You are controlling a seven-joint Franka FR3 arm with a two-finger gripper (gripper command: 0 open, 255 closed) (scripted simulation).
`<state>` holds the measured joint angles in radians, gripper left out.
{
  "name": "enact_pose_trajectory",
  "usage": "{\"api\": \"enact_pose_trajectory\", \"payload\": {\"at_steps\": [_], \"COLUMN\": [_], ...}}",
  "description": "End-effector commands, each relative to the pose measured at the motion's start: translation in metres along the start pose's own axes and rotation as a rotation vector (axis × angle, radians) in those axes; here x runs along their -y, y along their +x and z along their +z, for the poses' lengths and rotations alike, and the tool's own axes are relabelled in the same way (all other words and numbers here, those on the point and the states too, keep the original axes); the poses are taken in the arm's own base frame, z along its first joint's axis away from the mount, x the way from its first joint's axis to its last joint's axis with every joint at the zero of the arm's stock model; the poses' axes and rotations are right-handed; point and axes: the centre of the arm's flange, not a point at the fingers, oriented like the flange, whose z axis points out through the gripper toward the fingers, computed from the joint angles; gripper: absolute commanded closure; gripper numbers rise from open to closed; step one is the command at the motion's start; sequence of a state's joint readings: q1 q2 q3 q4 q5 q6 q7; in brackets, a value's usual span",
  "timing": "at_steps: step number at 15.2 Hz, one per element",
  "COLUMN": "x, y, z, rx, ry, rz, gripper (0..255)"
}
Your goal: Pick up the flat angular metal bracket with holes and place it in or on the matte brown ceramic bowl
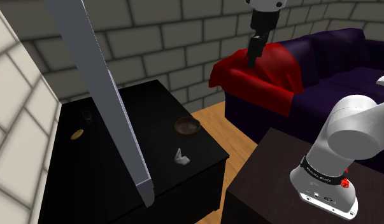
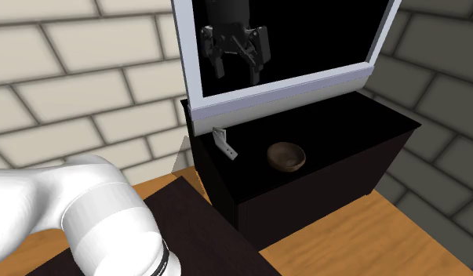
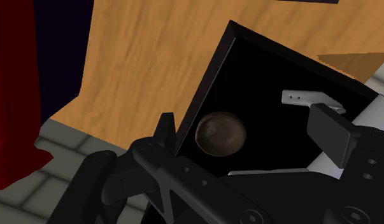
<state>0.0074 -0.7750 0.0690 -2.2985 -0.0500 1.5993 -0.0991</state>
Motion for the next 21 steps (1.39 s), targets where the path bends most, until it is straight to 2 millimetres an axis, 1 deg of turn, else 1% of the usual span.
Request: {"api": "enact_pose_trajectory", "payload": {"at_steps": [1, 21], "x": [0.000, 0.143], "y": [0.000, 0.108], "z": [0.000, 0.189], "rx": [0.000, 0.027], "ry": [0.000, 0.060], "rz": [0.000, -0.038], "gripper": [0, 0]}}
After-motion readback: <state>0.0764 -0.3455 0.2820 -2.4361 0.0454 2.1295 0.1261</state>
